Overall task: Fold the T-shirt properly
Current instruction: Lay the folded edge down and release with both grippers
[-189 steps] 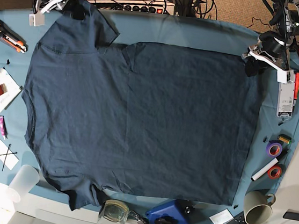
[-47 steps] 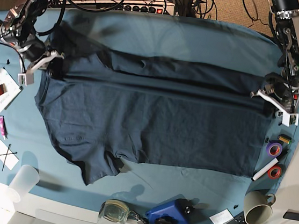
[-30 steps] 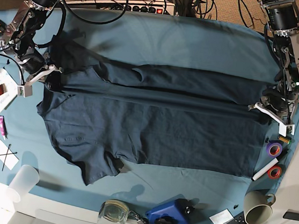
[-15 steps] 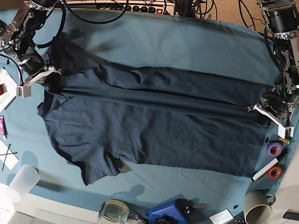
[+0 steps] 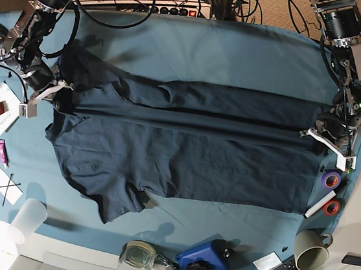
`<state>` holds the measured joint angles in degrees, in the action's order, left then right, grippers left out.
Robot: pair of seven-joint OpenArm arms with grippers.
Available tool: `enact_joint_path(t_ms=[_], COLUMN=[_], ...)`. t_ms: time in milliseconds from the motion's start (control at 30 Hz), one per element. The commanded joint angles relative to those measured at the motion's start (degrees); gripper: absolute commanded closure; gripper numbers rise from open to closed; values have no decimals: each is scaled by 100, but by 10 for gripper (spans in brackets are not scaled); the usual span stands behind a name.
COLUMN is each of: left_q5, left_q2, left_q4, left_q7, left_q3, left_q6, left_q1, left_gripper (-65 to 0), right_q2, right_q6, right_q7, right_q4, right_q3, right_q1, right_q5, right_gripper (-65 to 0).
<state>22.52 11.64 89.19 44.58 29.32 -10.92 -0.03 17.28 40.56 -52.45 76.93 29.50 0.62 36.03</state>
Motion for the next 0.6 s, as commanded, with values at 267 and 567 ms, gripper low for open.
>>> enact_joint_path(t_ms=[267,567], left_q5=[168,96], left_q2=[254,315], left_q4=[105,-227], left_q7=[-260,-612], left_q3=[44,-85], left_q6=[33,39], left_q1=[-210,-378], left_gripper=[0,0], right_q2=[162,162], right_q6=[-56,-56], right_q7=[505,533], right_q4=[107,105], right_q3=[61,59], right_q1=[146,162], right_q5=[15,-267], right_gripper=[0,0])
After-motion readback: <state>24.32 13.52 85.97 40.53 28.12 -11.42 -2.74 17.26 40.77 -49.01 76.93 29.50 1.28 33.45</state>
